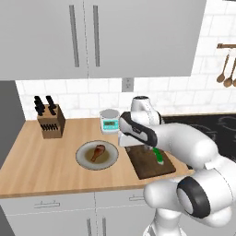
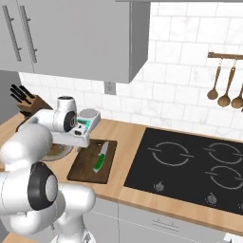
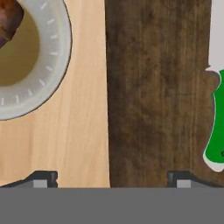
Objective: Pick up the knife from the drawer and place it on the cutting board. Then place the meat from the plate to the cutting board.
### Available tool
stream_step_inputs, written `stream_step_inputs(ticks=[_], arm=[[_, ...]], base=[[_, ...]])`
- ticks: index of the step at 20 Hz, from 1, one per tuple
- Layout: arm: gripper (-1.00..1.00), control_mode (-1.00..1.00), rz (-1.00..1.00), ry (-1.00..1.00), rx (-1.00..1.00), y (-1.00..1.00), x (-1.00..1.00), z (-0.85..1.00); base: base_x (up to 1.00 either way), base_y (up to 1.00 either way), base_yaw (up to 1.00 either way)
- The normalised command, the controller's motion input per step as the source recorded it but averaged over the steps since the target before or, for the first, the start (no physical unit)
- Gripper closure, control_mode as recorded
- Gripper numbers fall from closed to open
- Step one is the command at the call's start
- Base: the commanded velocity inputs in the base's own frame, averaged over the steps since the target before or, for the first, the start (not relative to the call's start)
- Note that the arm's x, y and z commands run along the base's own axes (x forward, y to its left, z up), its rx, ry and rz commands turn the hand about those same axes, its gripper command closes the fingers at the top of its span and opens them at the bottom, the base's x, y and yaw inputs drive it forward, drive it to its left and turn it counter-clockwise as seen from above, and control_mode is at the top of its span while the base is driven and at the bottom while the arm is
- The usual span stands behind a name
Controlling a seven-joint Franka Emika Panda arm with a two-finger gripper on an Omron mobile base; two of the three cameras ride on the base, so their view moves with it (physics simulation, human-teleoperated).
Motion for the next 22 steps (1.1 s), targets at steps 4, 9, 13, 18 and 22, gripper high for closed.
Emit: stream_step_inputs(ticks=[4, 9, 13, 18, 22], arm=[[-1.00, -1.00, -0.04, -0.09, 0.05, 0.74, 0.14, 0.04], [-1.00, -1.00, -0.02, 0.03, 0.01, 0.73, 0.41, 0.04], [-1.00, -1.00, -0.02, 0.06, 0.00, 0.64, 0.51, 0.00], [-1.00, -1.00, -0.02, 0.03, 0.00, 0.58, 0.42, -0.03], [-1.00, -1.00, -0.04, 0.10, 0.00, 0.40, 0.42, -0.09]], base=[[0.00, 0.00, 0.00], [0.00, 0.00, 0.00], [0.00, 0.00, 0.00], [0.00, 0.00, 0.00], [0.00, 0.00, 0.00]])
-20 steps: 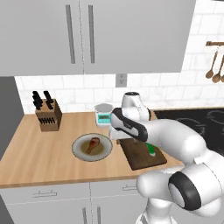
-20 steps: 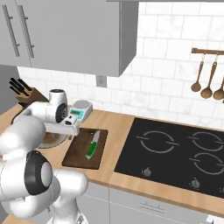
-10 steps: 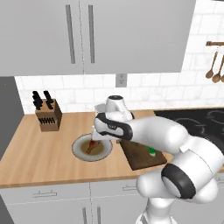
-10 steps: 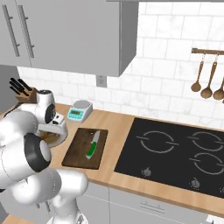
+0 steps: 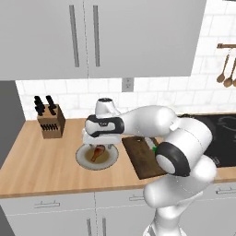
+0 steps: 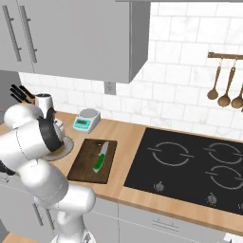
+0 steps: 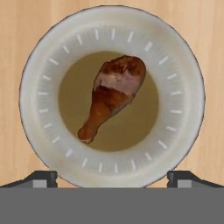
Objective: Pick up the knife from the drawer and place it on the cutting board. Then place the meat from the plate to the cutting board.
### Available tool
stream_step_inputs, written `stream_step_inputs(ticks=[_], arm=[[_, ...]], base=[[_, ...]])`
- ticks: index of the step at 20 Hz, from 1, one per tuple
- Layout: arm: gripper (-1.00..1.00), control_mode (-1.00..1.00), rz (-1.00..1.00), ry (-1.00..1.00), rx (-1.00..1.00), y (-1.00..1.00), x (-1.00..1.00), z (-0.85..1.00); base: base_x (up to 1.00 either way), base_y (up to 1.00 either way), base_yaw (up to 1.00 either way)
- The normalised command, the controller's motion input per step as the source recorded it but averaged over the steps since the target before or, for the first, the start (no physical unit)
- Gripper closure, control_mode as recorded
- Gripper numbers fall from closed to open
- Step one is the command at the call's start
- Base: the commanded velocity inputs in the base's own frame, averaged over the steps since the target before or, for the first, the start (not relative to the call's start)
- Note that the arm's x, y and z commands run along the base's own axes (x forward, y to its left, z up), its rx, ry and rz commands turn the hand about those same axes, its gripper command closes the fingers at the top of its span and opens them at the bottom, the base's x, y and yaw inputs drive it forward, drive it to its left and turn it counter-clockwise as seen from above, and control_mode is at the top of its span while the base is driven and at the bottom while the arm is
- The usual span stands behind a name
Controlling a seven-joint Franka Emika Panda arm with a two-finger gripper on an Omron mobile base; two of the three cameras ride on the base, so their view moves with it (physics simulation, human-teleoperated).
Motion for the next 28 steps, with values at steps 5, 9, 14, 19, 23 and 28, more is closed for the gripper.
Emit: stream_step_inputs(ticks=[5, 9, 14, 19, 23, 28], arm=[[-1.00, -1.00, -0.05, 0.07, 0.00, 0.02, 0.25, -0.23], [-1.00, -1.00, -0.06, 0.05, 0.00, 0.01, 0.22, -0.17], [-1.00, -1.00, -0.06, 0.07, -0.01, 0.00, 0.20, -0.15], [-1.00, -1.00, -0.06, 0.15, -0.03, 0.01, 0.16, -0.29], [-1.00, -1.00, -0.06, 0.08, -0.04, 0.06, 0.16, -0.18], [-1.00, -1.00, -0.04, 0.05, -0.04, 0.06, 0.15, -0.12]], base=[[0.00, 0.00, 0.00], [0.00, 0.00, 0.00], [0.00, 0.00, 0.00], [0.00, 0.00, 0.00], [0.00, 0.00, 0.00], [0.00, 0.00, 0.00]])
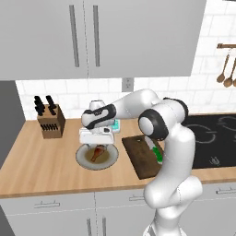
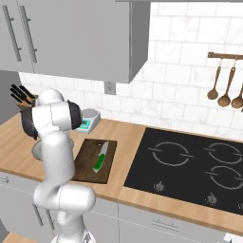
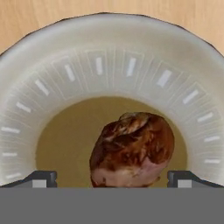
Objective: Pick up the knife from the drawer and place it on the cutting board. Then place the meat from the plate to the cutting board.
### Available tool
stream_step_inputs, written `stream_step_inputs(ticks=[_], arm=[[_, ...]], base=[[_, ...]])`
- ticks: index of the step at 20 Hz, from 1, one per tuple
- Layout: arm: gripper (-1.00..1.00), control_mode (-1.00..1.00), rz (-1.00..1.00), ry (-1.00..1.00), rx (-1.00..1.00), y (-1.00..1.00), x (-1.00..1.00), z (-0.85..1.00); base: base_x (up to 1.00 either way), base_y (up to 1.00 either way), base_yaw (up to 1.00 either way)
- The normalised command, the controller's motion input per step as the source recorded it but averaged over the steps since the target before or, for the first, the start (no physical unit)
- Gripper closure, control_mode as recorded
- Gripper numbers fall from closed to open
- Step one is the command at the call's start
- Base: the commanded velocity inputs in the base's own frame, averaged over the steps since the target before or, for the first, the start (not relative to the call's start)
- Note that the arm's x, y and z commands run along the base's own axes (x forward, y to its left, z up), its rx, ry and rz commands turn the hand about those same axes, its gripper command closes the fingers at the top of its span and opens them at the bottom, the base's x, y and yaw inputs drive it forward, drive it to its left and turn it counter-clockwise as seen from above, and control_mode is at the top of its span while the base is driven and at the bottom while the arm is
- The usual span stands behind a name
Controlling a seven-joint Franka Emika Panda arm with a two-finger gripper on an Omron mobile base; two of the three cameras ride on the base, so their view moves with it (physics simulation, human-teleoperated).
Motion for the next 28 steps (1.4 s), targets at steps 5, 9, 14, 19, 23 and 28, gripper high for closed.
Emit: stream_step_inputs(ticks=[5, 9, 14, 19, 23, 28], arm=[[-1.00, -1.00, -0.01, 0.04, -0.01, 0.00, -0.08, -0.20], [-1.00, -1.00, 0.00, 0.03, 0.00, -0.01, -0.19, -0.19], [-1.00, -1.00, 0.00, 0.00, 0.00, -0.02, -0.21, -0.18], [-1.00, -1.00, 0.00, 0.00, 0.00, -0.06, -0.37, -0.23], [1.00, -1.00, 0.00, 0.00, -0.01, 0.00, -0.13, -0.20], [1.00, -1.00, 0.00, 0.00, 0.00, 0.00, -0.41, -0.02]], base=[[0.00, 0.00, 0.00], [0.00, 0.00, 0.00], [0.00, 0.00, 0.00], [0.00, 0.00, 0.00], [0.00, 0.00, 0.00], [0.00, 0.00, 0.00]])
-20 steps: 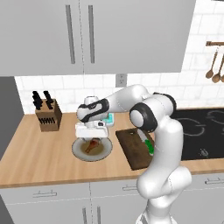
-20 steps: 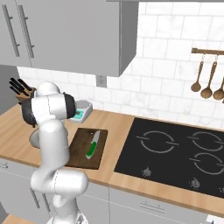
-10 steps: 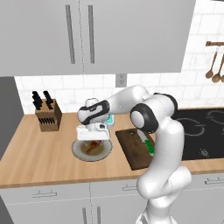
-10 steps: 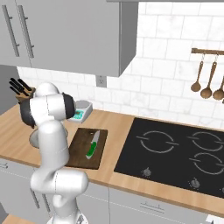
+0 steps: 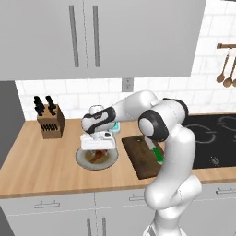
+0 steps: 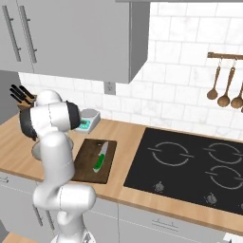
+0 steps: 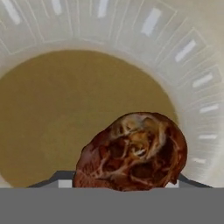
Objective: Pick up the knife from the drawer and place it on the cutting board. Then place the meat from the plate to the cutting board.
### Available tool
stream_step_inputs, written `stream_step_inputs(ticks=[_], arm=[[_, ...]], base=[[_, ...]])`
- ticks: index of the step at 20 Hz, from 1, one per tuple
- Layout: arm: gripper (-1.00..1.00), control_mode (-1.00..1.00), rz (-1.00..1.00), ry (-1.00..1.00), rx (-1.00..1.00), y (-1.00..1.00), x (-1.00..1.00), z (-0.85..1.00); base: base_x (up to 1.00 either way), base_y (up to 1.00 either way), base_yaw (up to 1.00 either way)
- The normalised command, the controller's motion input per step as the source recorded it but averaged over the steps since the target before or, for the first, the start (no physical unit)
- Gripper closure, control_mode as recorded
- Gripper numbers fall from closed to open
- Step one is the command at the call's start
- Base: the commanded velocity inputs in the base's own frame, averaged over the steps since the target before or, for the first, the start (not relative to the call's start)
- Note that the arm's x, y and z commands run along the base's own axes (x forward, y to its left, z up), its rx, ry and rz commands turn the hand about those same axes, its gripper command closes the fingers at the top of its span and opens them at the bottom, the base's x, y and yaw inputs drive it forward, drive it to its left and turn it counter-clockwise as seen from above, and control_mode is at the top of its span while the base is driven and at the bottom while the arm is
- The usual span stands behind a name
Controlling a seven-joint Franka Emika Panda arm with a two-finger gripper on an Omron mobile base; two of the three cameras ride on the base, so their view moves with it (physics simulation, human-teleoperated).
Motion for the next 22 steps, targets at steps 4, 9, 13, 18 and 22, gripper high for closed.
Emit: stream_step_inputs(ticks=[4, 9, 13, 18, 22], arm=[[1.00, -1.00, 0.00, 0.00, 0.00, -0.03, -0.56, 0.00], [1.00, -1.00, 0.00, 0.00, 0.00, -0.21, -0.43, 0.29], [1.00, -1.00, 0.00, 0.00, 0.00, -0.35, -0.07, 0.39], [1.00, -1.00, 0.00, 0.00, 0.00, -0.57, 0.00, 0.31], [1.00, -1.00, 0.00, 0.00, 0.00, -0.66, -0.01, 0.04]], base=[[0.00, 0.00, 0.00], [0.00, 0.00, 0.00], [0.00, 0.00, 0.00], [0.00, 0.00, 0.00], [0.00, 0.00, 0.00]])
